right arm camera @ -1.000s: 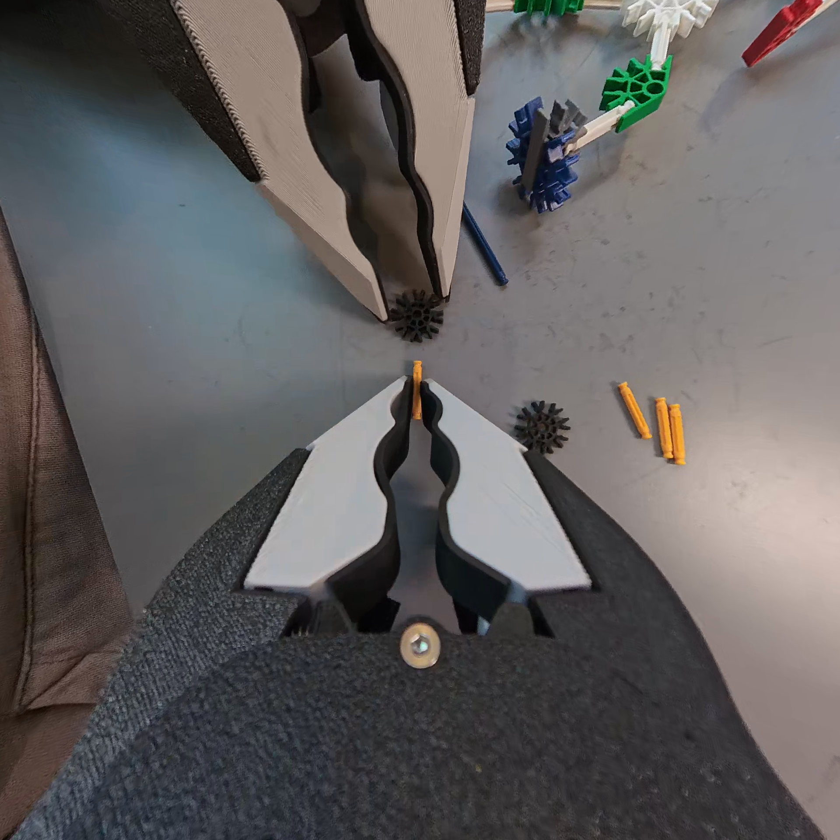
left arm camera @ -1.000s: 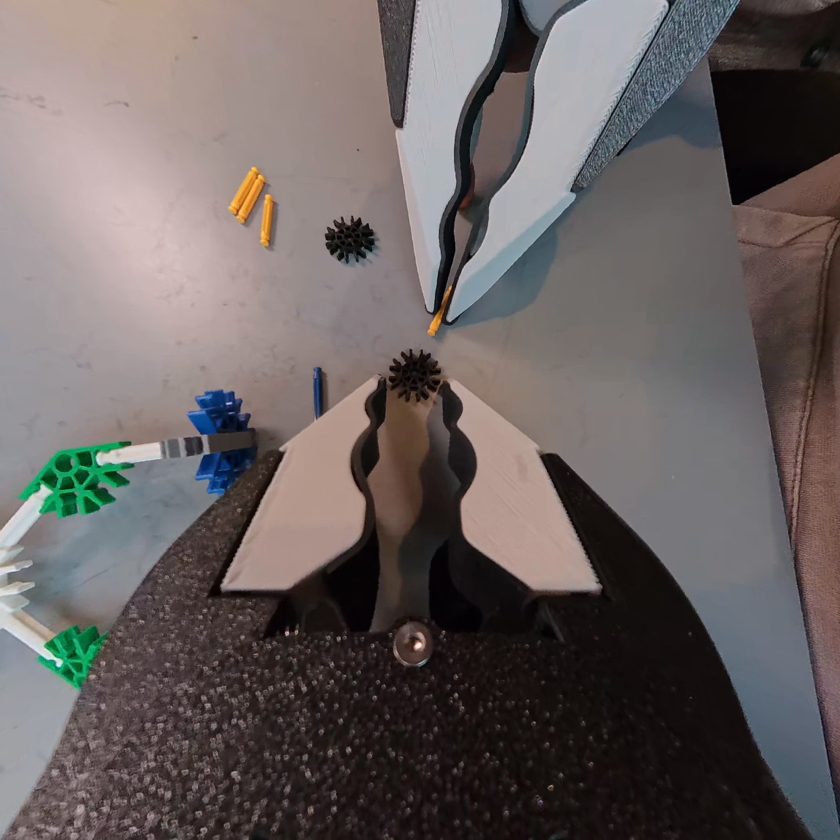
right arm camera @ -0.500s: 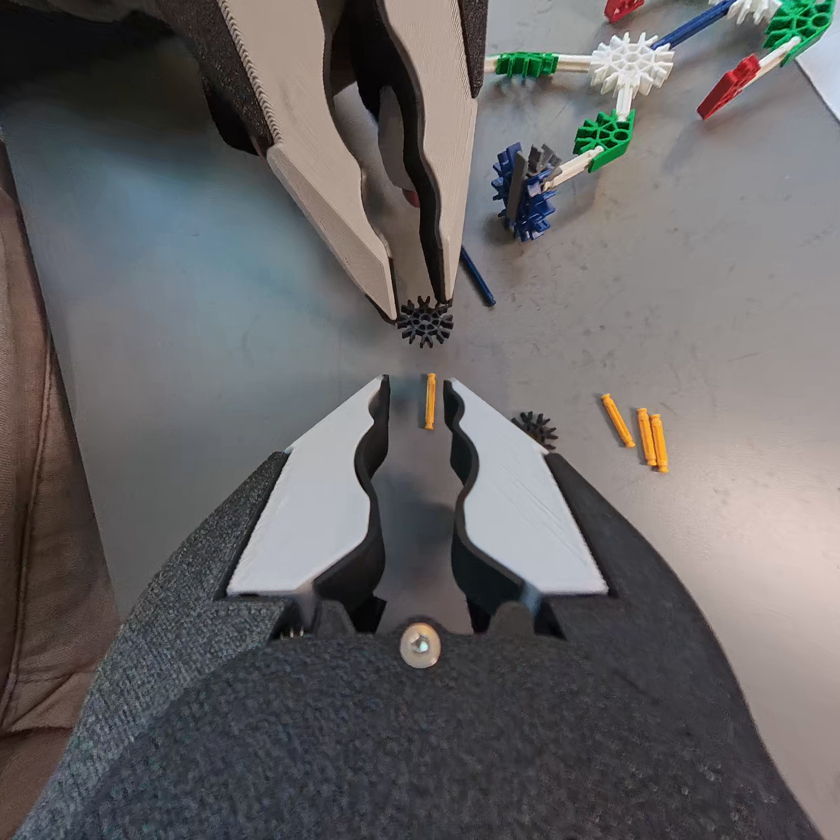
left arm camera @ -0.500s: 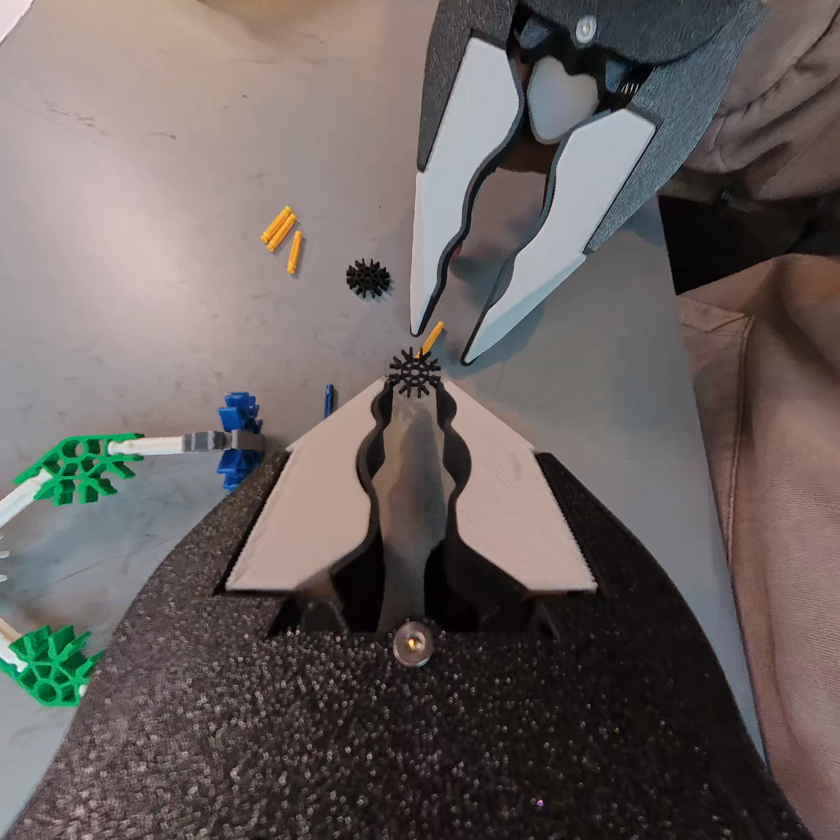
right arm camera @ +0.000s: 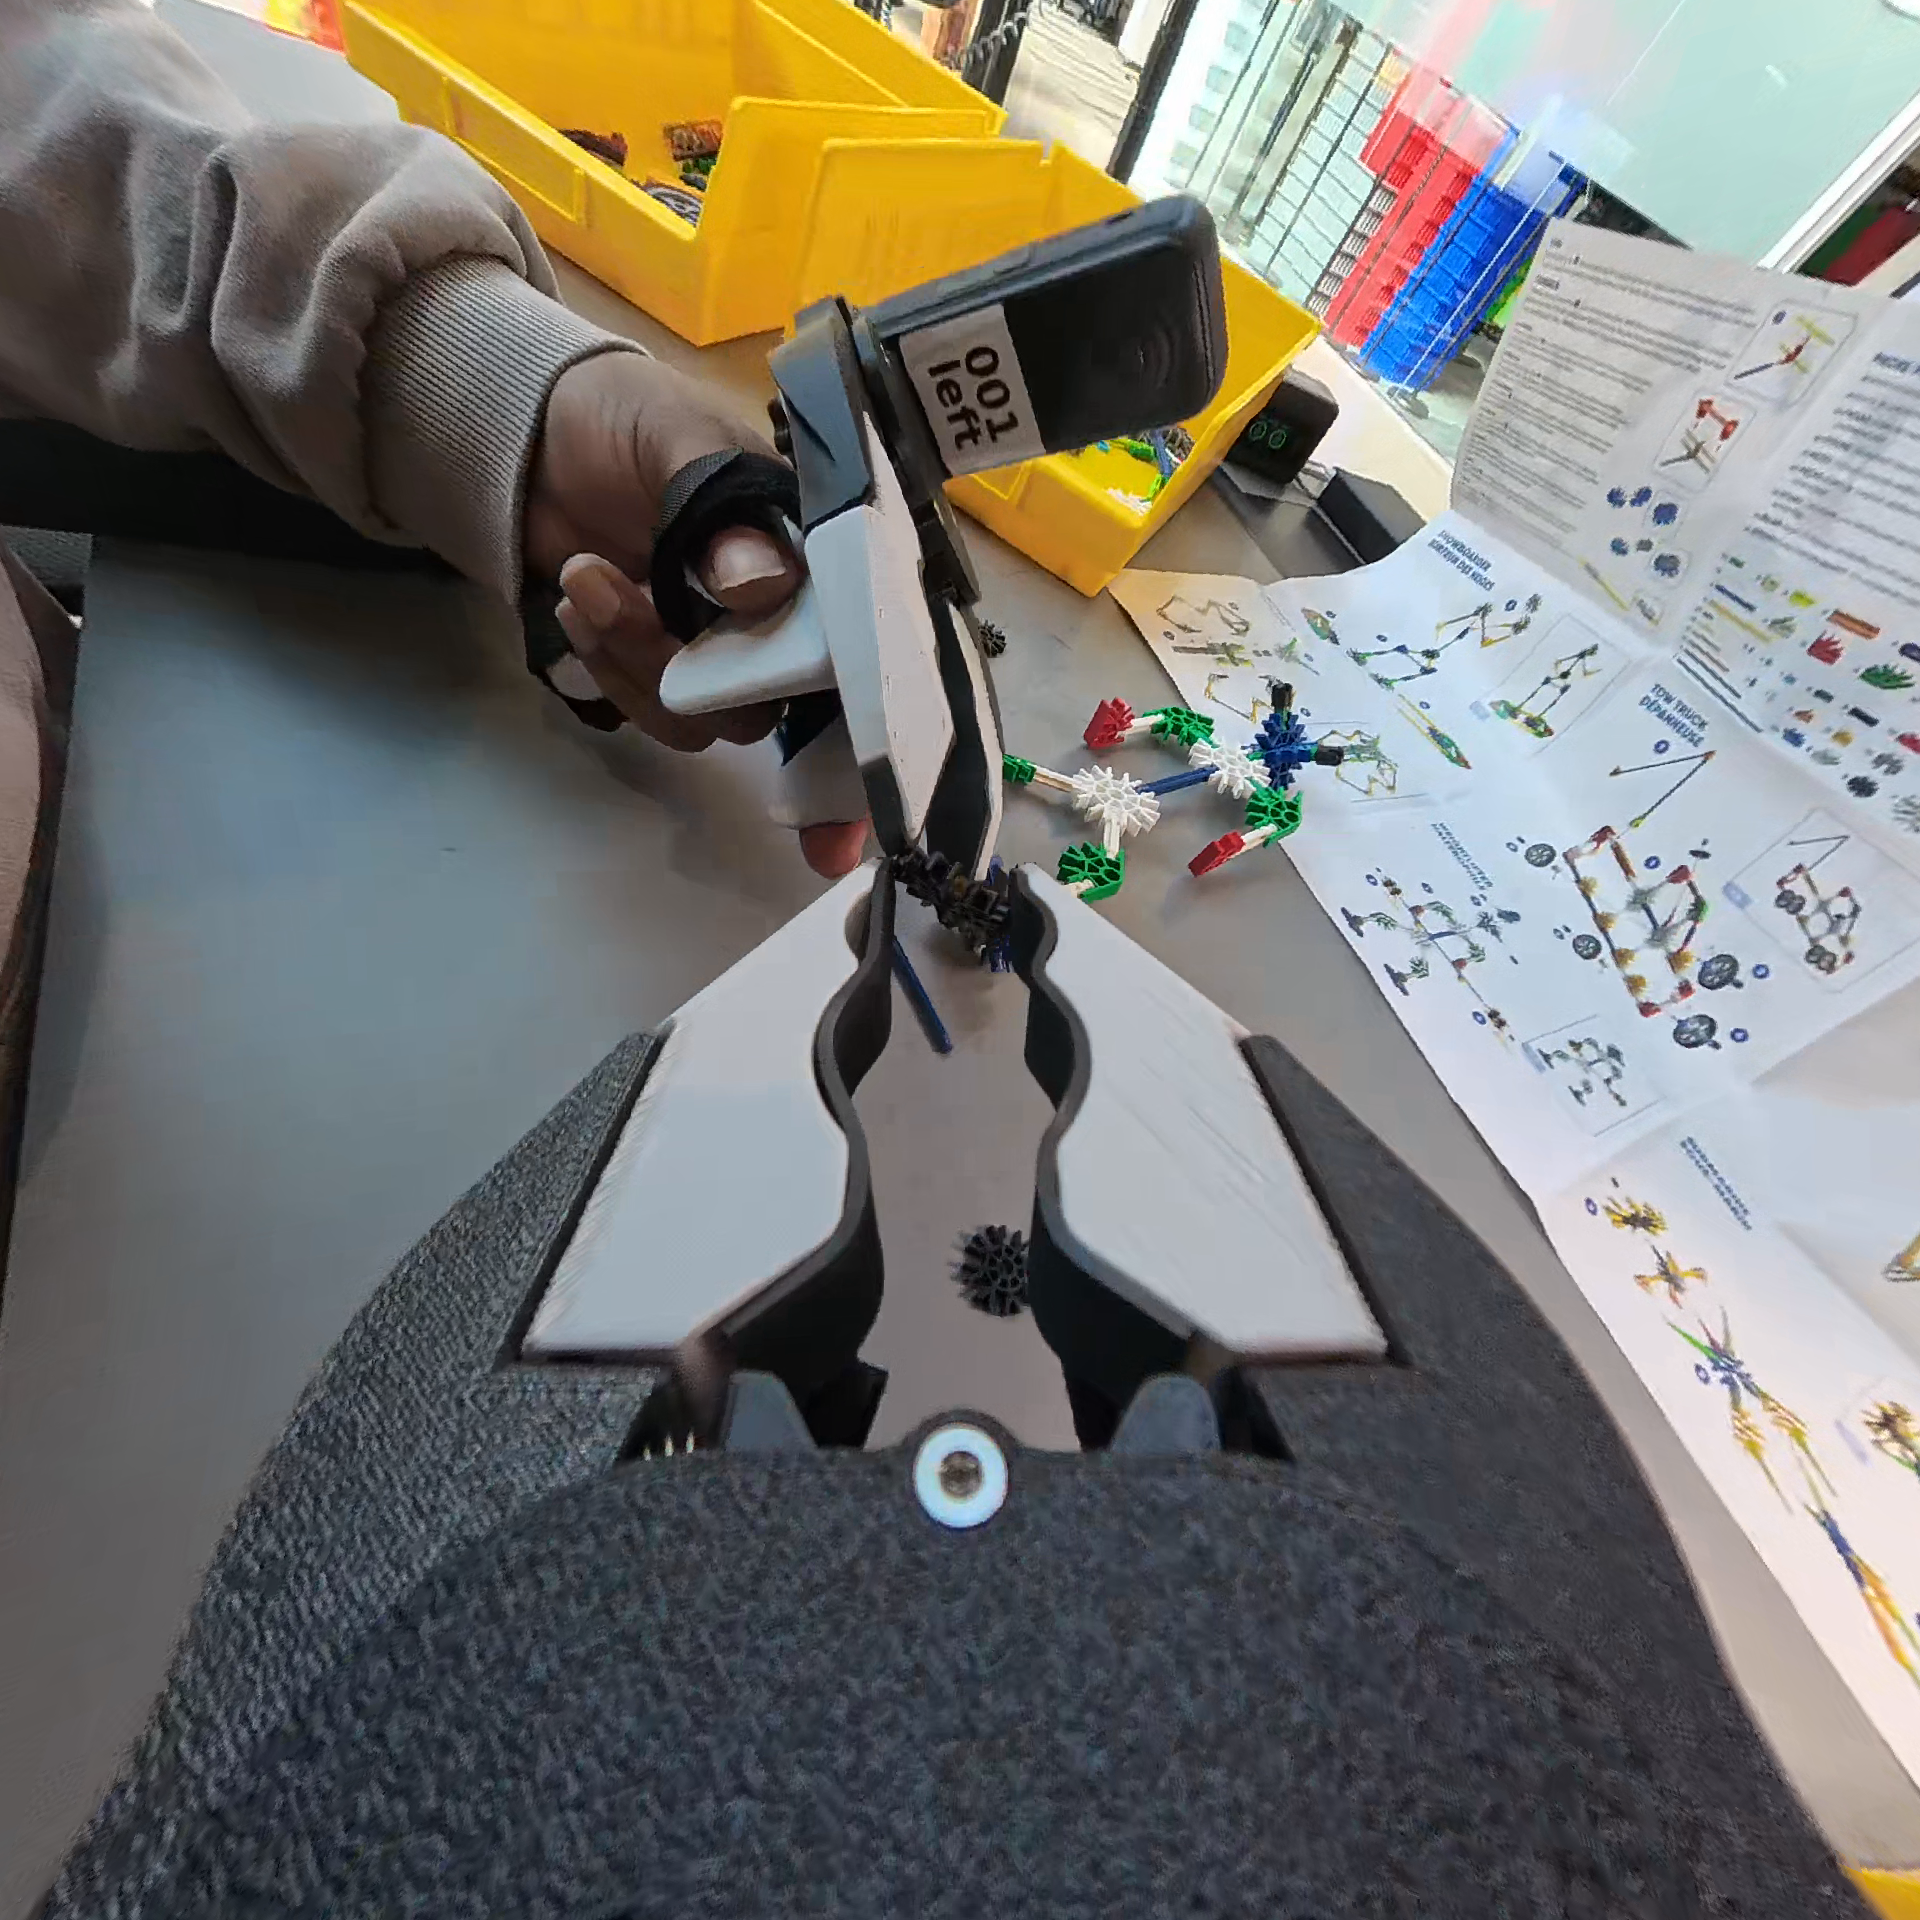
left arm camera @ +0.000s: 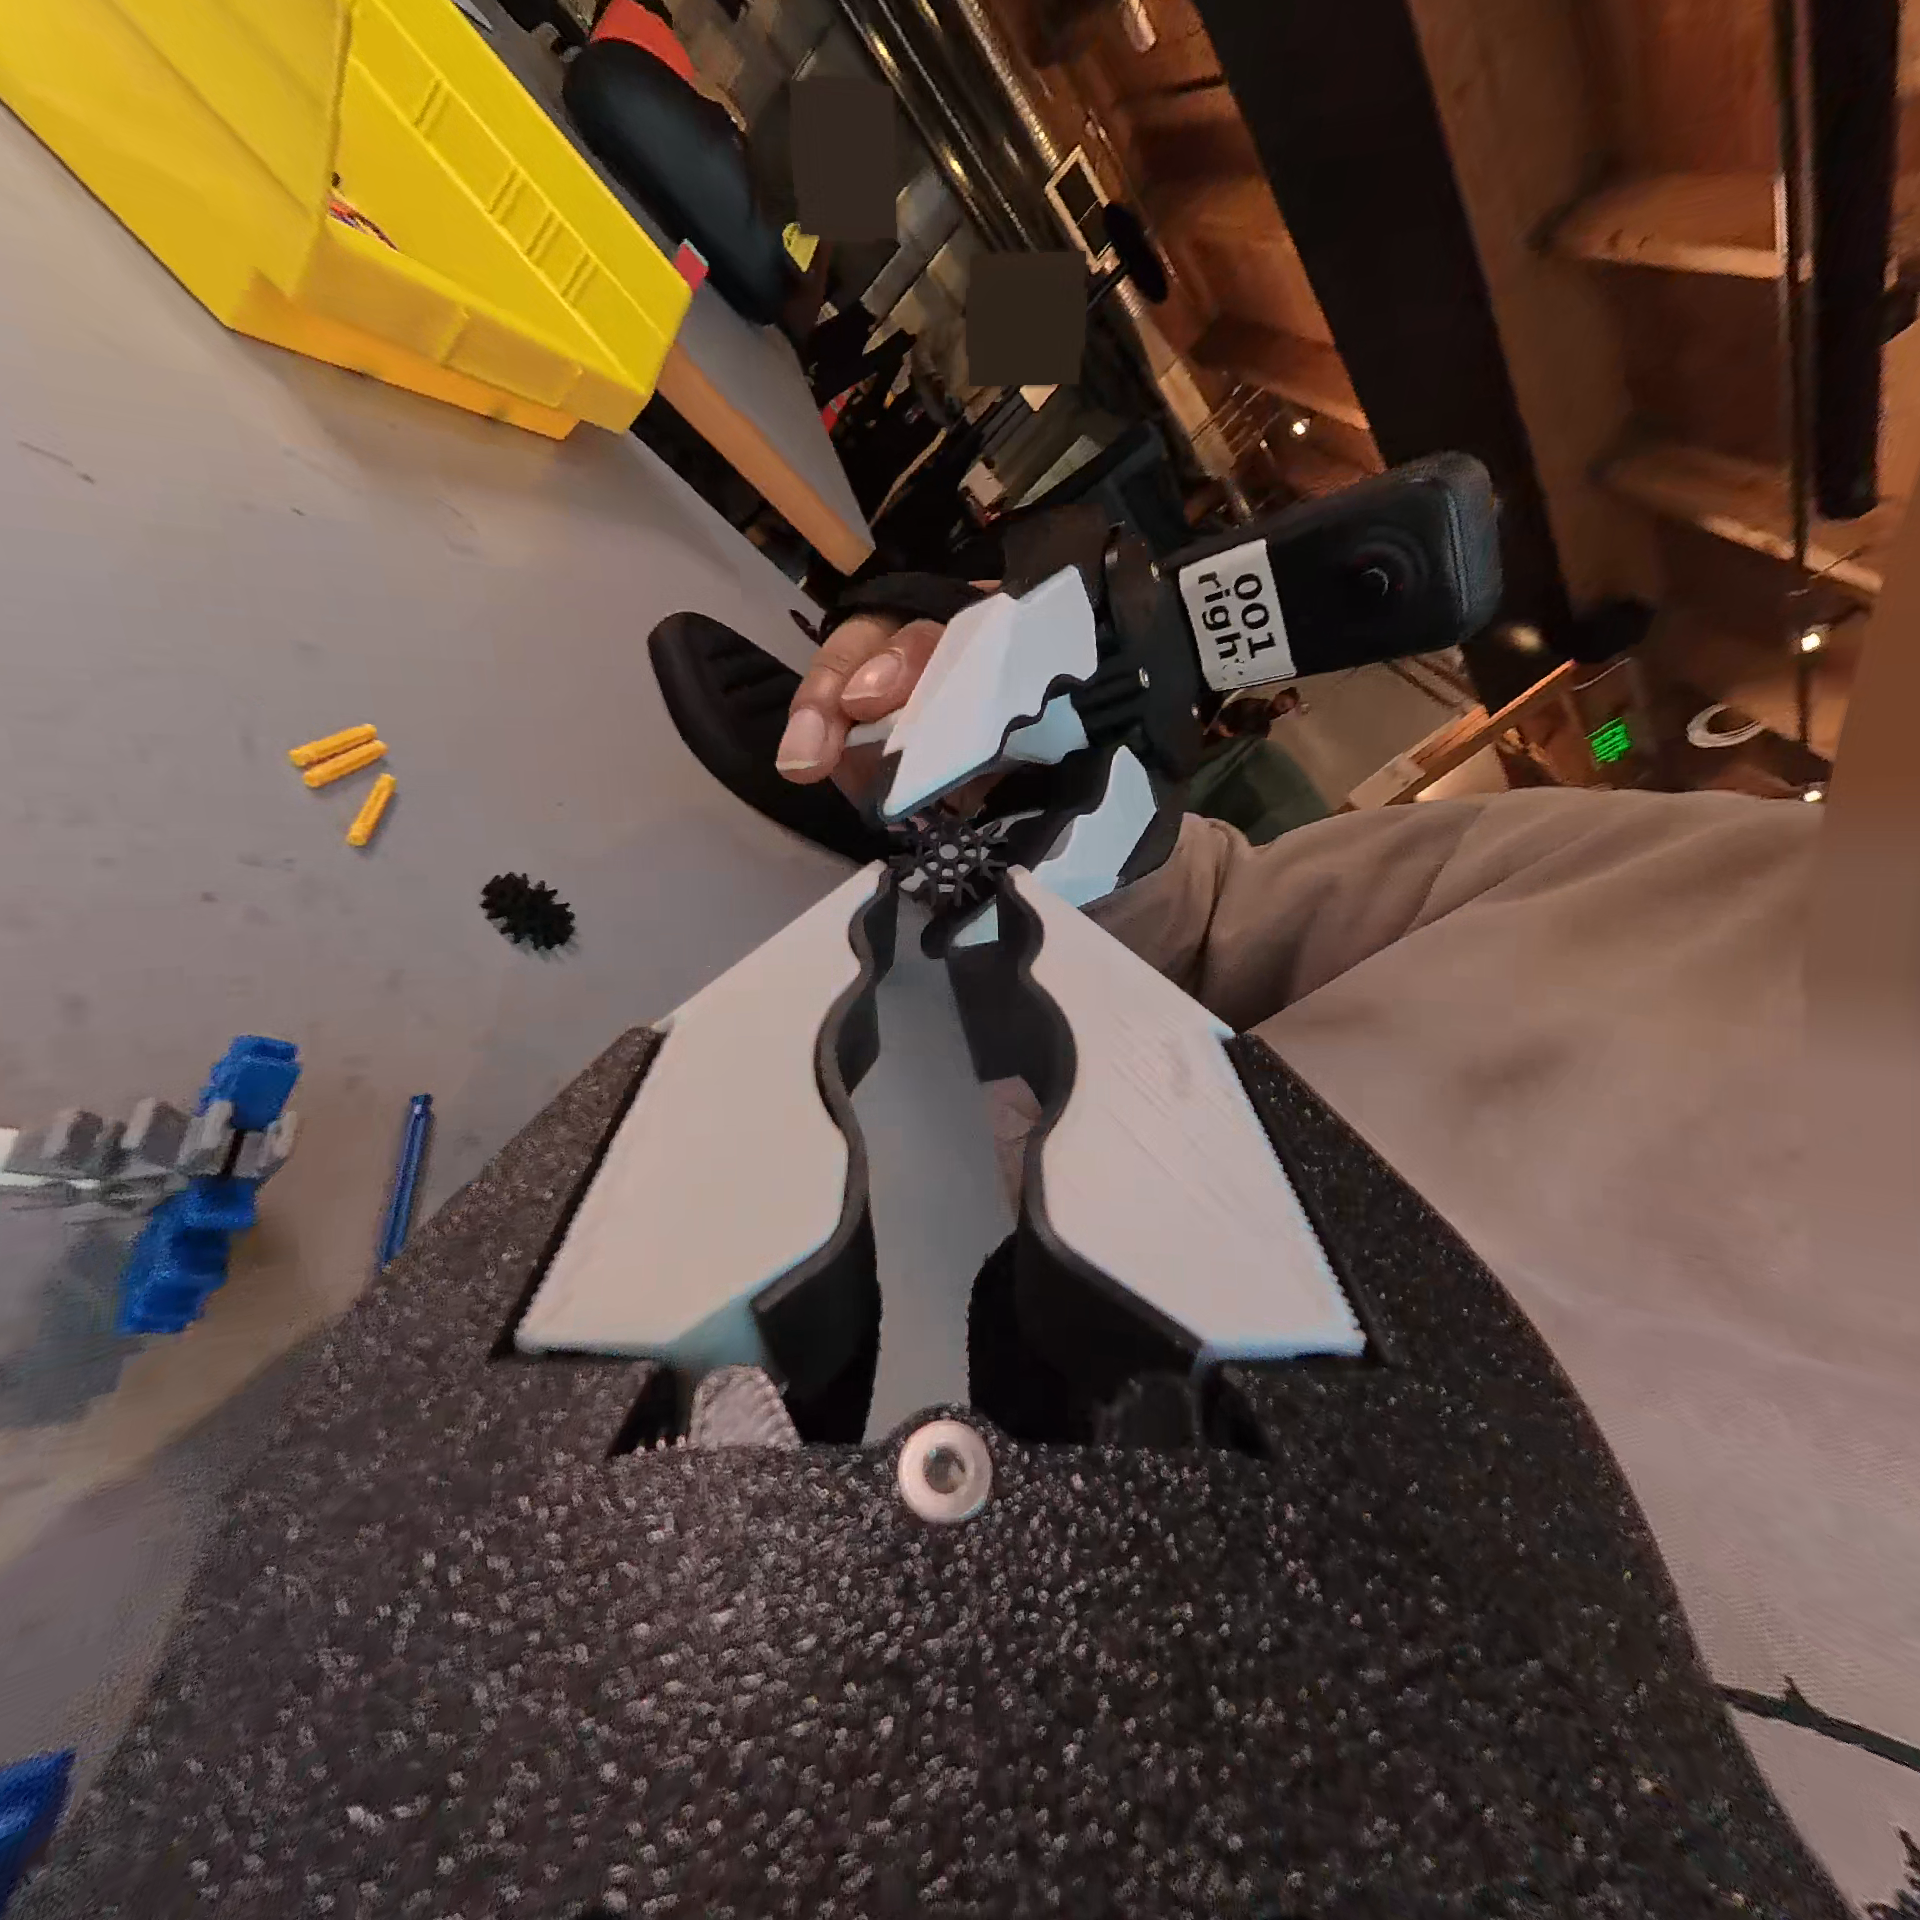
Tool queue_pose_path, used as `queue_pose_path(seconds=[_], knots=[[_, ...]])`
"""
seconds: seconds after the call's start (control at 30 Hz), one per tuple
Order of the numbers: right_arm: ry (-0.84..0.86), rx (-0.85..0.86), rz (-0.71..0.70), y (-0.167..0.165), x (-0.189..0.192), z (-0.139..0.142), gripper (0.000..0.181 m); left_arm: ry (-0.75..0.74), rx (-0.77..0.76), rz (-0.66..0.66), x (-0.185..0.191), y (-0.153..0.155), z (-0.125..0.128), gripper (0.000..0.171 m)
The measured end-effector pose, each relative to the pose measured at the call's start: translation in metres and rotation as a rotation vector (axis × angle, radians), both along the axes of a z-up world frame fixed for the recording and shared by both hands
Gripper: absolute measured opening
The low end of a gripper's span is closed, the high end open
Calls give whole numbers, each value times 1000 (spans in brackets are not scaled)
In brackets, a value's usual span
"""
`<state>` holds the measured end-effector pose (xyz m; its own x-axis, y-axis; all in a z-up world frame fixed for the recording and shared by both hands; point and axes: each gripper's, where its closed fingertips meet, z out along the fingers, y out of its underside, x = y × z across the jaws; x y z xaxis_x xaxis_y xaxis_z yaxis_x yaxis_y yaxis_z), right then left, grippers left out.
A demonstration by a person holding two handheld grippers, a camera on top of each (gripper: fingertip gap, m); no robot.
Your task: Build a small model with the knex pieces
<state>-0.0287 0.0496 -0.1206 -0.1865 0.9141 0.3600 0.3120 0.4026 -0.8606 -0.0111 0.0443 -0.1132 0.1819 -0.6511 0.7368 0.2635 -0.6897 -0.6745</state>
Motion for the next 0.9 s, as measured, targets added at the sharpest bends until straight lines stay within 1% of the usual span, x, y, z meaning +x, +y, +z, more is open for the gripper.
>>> queue_pose_path(seconds=[0.1, 0.2, 0.33, 0.37, 0.43, 0.47, 0.5, 0.57, 0.73, 0.83, 0.9], knots=[[1, -19, 60, -6, 2, 5, 19, -98, -66, -62, 2, -5, 6, 17], [-56, -14, 153, -15, 5, 5, 20, -156, -105, -110, 2, -9, 10, 19], [-149, 15, 284, -27, 6, 5, 20, -161, -126, -146, 6, -14, 10, 33], [-173, 23, 317, -31, 6, 5, 20, -163, -134, -164, 9, -16, 9, 34], [-224, 54, 360, -35, 4, 2, 20, -168, -149, -196, 13, -21, 9, 33], [-248, 68, 372, -35, 4, -1, 20, -167, -151, -203, 14, -22, 9, 30], [-265, 78, 380, -35, 3, -3, 19, -167, -151, -204, 14, -23, 9, 23], [-264, 76, 369, -30, 0, -3, 19, -168, -153, -177, 12, -19, 9, 20], [-147, 15, 274, -20, -9, 4, 21, -237, -171, -109, 2, -7, 14, 18], [-47, -22, 194, -17, -14, 9, 27, -296, -176, -84, -3, -3, 20, 18], [21, -29, 109, -12, -20, 13, 28, -337, -174, -56, -7, 1, 24, 18]])
